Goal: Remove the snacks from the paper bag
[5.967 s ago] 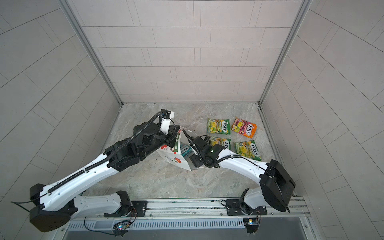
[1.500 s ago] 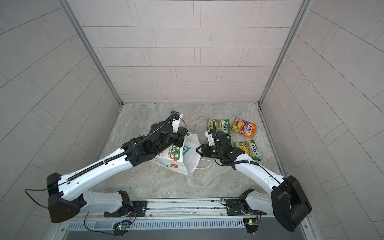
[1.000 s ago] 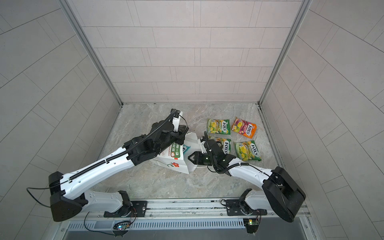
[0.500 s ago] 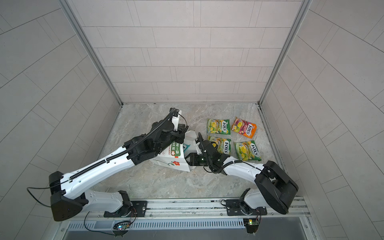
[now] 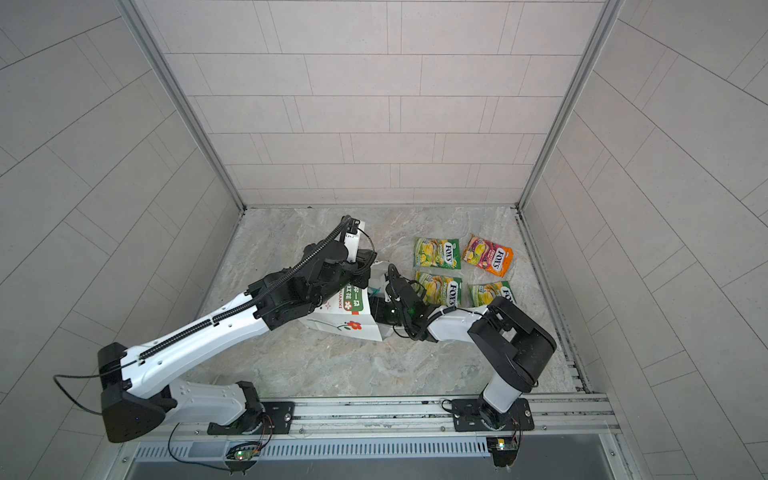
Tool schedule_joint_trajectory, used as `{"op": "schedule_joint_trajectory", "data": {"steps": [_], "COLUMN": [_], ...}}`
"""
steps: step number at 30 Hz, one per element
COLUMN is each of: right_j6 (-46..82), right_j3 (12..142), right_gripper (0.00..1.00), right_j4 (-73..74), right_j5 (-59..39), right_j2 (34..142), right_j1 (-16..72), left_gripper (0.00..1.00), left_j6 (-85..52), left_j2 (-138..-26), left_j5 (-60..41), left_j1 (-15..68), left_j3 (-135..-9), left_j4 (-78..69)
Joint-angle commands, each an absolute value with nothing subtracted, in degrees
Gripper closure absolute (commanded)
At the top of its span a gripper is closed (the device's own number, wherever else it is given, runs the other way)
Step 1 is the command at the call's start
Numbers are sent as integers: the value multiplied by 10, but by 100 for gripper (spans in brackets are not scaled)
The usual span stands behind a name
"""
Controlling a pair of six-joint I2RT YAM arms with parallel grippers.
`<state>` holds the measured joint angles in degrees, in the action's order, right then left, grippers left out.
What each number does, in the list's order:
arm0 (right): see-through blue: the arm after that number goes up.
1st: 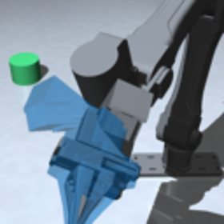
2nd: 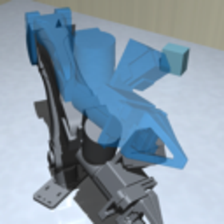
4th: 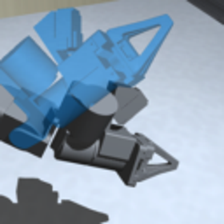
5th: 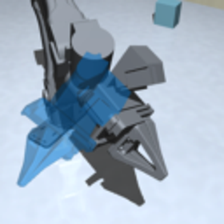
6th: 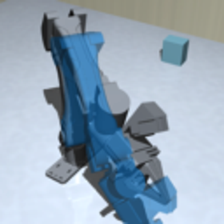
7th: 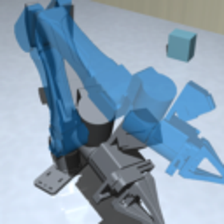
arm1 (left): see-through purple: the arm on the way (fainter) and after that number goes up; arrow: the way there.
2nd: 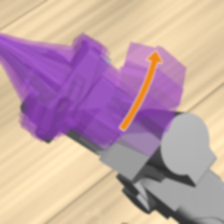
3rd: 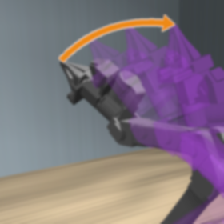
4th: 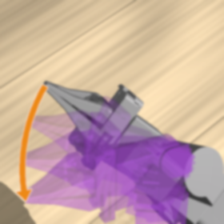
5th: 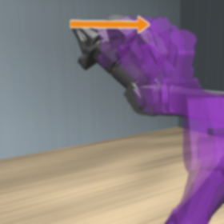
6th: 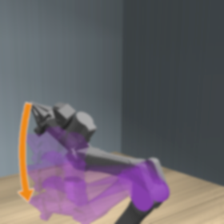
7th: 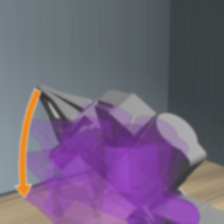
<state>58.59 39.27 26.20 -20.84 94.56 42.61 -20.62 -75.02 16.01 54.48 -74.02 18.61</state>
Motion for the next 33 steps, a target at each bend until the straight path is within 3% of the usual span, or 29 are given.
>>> {"op": "schedule_joint_trajectory", "data": {"steps": [1, 6, 11, 15, 33], "right_j6": [625, 630, 609, 569, 408], "right_j3": [413, 448, 468, 465, 459], "right_gripper": [35, 39, 77, 97, 100], "right_j4": [320, 325, 320, 262, 6], "right_j5": [-171, -138, -139, -139, -152], "right_j2": [961, 1003, 1011, 965, 736], "right_j1": [432, 434, 432, 432, 412], "left_gripper": [100, 100, 100, 100, 100], "left_j6": [-209, -205, -193, -183, -160], "left_j2": [-747, -740, -725, -709, -690], "left_j5": [157, 153, 167, 190, 272], "left_j1": [546, 546, 546, 546, 544], "left_j3": [-764, -760, -751, -736, -708], "left_j4": [166, 171, 179, 184, 217]}}
